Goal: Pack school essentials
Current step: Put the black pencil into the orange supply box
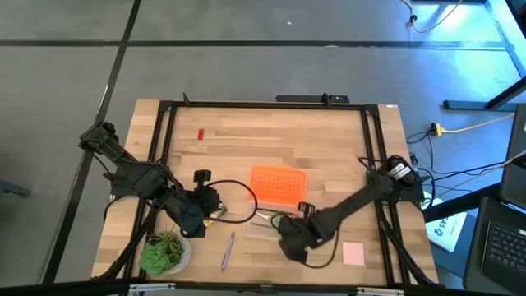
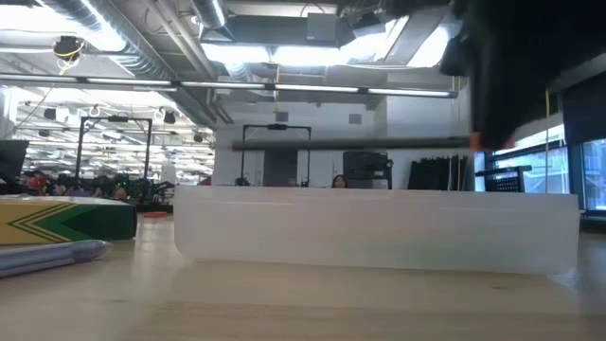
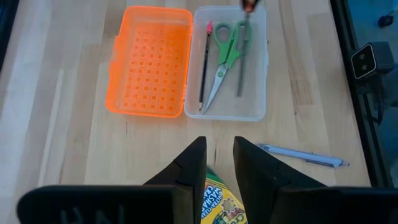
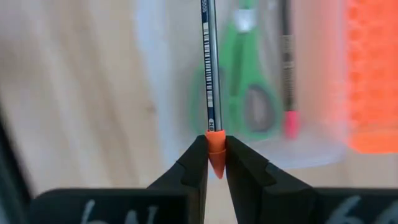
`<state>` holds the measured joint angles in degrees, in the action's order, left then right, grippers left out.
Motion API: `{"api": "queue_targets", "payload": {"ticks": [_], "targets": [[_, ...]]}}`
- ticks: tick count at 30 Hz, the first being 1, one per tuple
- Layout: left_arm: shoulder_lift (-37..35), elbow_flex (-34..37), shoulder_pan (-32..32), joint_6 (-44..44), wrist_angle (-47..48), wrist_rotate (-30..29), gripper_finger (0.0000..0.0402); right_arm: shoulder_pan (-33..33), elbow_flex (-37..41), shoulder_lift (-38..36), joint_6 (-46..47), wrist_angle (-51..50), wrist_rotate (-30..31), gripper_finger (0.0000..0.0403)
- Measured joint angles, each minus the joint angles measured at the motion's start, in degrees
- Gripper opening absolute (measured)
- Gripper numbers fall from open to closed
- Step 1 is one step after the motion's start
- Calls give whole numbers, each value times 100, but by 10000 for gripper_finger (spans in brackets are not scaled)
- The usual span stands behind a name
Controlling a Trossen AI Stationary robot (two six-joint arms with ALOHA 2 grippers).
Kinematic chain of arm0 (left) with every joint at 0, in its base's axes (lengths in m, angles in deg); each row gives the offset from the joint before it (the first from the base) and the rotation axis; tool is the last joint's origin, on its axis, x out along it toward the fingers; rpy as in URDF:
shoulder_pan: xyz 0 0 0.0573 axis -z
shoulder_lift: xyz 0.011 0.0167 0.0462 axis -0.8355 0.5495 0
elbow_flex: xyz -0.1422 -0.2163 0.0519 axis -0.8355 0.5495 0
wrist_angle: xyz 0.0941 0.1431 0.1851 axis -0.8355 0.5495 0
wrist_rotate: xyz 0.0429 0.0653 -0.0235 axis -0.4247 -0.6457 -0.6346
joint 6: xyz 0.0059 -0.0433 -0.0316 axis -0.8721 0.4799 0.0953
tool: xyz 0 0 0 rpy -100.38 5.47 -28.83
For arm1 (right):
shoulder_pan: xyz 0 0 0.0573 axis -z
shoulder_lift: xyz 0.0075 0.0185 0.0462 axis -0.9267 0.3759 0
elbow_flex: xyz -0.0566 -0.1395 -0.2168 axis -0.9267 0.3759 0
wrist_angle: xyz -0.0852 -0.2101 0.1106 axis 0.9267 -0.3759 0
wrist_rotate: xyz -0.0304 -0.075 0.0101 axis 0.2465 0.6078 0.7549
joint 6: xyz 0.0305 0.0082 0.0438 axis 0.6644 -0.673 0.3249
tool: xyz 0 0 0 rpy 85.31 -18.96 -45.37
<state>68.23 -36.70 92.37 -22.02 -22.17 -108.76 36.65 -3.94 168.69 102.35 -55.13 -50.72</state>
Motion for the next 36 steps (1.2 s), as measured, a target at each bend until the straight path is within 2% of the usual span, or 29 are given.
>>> {"api": "queue_targets", "payload": {"ticks": [7, 17, 36], "targets": [[0, 0, 0, -4, 2, 2, 73, 399, 171, 0, -43, -679, -15, 51], [0, 0, 2, -7, 24, 2, 73, 474, 667, 0, -338, -30, -64, 51], [0, 0, 1, -9, 24, 2, 73, 549, 693, 0, -234, 51, -15, 52]]}}
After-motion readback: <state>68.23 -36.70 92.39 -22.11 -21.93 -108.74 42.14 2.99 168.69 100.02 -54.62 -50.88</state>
